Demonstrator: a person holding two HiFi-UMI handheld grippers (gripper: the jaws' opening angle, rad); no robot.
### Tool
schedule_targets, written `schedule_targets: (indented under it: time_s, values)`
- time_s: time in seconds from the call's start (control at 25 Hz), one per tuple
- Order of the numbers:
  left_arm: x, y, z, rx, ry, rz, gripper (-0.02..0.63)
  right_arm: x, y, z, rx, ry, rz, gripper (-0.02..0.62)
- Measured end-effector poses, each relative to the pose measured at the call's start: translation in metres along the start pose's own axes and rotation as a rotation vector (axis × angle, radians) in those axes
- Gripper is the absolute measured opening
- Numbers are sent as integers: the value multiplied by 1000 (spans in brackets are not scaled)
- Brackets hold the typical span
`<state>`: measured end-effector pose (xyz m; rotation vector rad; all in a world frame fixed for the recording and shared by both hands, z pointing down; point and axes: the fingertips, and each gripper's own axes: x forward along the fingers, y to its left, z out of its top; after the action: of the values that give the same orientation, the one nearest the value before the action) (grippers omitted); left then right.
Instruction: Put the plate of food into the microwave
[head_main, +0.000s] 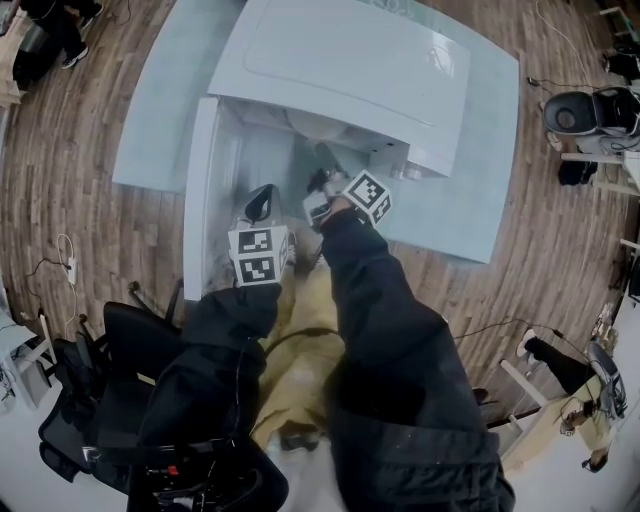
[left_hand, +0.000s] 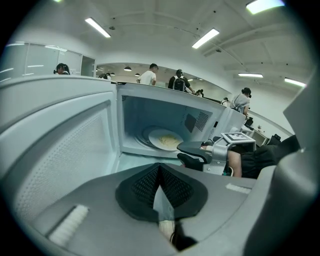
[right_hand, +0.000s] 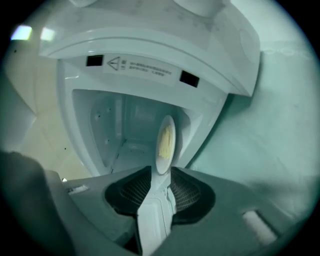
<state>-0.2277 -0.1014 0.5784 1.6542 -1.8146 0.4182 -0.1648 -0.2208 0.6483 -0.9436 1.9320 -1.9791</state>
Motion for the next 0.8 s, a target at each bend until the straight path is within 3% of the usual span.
schedule_targets:
  time_s: [0.28,0.56,0.8]
  values:
    - [-9,-16,15,7,-43,-36,-2,-47,33,-23,-304,61,12,-3]
    - [-14,-41,41,21,-89,-68,-2,-94,77,-18,-636,65,22,-3]
    - [-33,-71,91,64,-194,-102,-2,-137,143,1,-946,-24,26,-3]
